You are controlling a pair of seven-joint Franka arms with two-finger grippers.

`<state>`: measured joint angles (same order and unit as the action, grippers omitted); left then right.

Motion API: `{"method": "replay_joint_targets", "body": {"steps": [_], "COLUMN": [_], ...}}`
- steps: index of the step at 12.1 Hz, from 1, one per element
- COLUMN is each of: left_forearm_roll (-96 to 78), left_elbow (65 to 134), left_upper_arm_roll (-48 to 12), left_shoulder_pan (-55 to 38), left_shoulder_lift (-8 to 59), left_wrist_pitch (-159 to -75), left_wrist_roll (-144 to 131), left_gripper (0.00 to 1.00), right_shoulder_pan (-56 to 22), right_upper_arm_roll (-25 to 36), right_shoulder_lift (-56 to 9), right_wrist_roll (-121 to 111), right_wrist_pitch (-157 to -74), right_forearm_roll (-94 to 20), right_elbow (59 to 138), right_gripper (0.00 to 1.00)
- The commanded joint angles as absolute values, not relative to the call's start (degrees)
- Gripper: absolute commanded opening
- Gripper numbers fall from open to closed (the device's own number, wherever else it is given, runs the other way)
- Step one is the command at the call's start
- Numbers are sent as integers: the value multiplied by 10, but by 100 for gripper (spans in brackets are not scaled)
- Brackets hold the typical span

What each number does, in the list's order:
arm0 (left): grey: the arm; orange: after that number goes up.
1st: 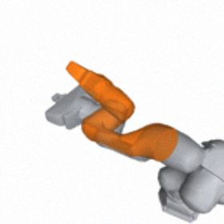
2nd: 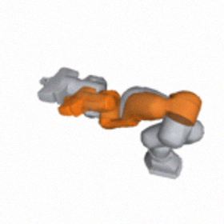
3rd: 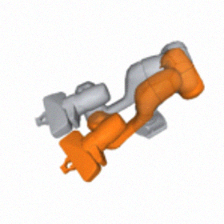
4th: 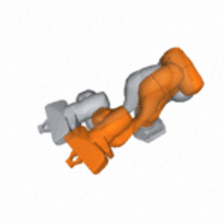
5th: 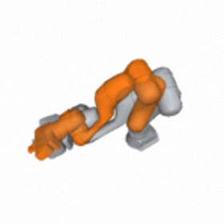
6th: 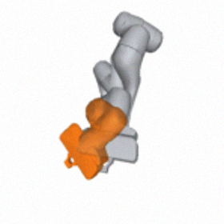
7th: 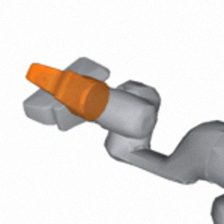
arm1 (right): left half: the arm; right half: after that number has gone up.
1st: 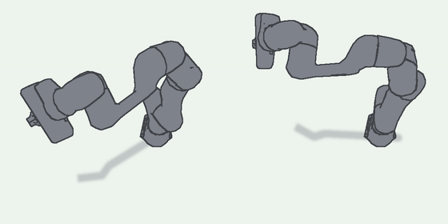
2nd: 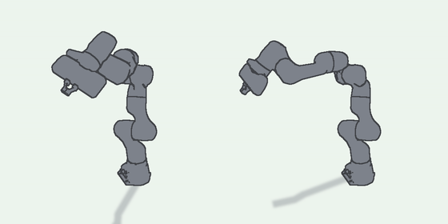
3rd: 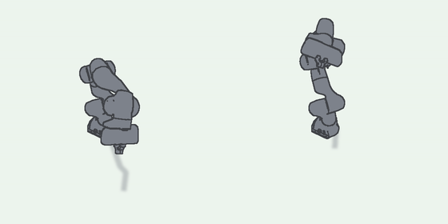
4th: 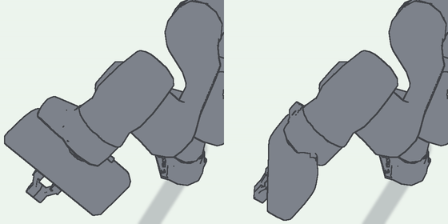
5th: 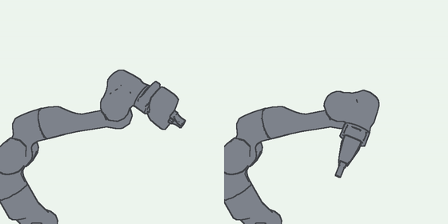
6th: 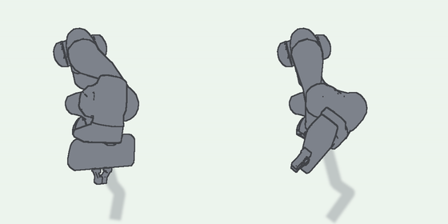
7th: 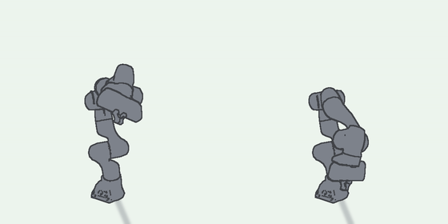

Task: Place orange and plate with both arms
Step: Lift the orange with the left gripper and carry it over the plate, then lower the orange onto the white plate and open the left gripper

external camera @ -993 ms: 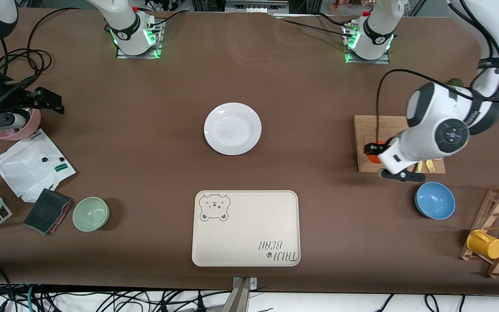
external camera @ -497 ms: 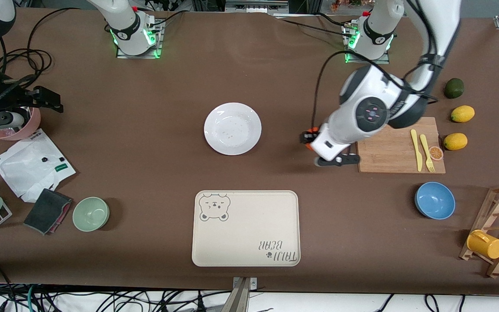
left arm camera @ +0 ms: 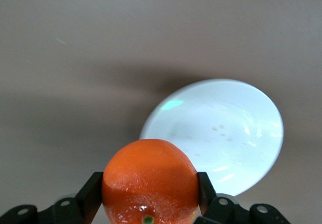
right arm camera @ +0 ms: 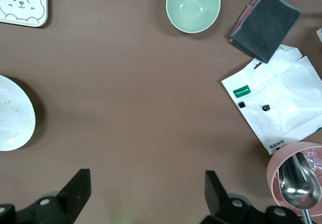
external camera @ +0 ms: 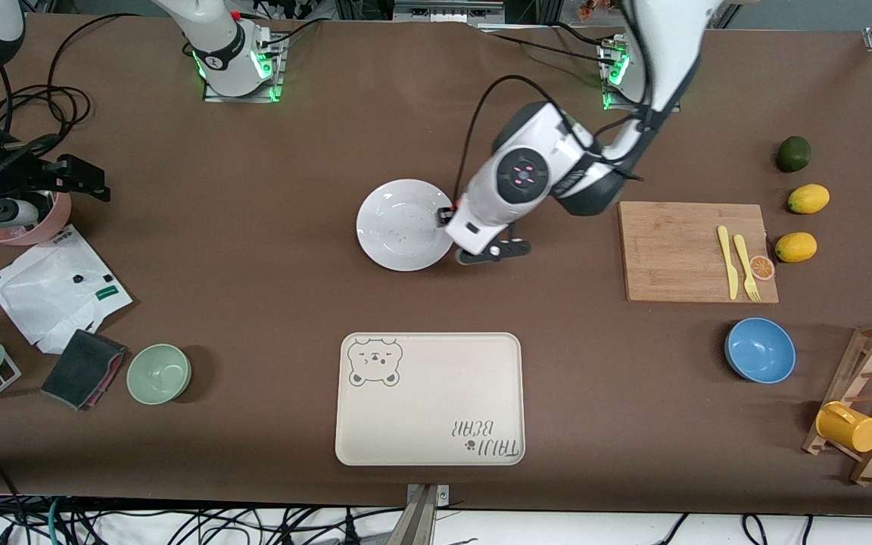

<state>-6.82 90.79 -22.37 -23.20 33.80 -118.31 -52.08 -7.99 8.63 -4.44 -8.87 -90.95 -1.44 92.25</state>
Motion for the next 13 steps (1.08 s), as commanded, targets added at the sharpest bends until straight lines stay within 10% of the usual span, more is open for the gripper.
{"method": "replay_joint_targets", "body": {"steps": [1,10,11,12,13], "left_forearm_roll": [-50,36,37,40,40], "left_elbow": [882,880,880,881,880], "left_upper_arm_roll": [-205,-188,-187,-186,-185], "left_shoulder_pan": [-302,-366,-366,-360,-359], "left_shoulder_lift": [387,464,462,458,453], "left_wrist_pitch": [-1226,-1351,-1351,-1348,-1346], "left_wrist_roll": [-599,-657,-656,-655,-656], "left_gripper": [34,37,53,98,100], "right_shoulder_pan": [-72,-73,-73,-73,-73], "right_upper_arm_roll": [84,83,84,84,84], "right_shoulder_lift": [-52,-52,-52,-52,-52], "right_wrist_roll": [-85,-85,-85,-85,-85], "right_wrist_pitch": [-907,-907,-907,-907,-907], "right_forearm_roll": [-25,-23,-22,-22,-23], "right_elbow": [908,908,908,908,908], "right_gripper": [100,100,100,100,100]}}
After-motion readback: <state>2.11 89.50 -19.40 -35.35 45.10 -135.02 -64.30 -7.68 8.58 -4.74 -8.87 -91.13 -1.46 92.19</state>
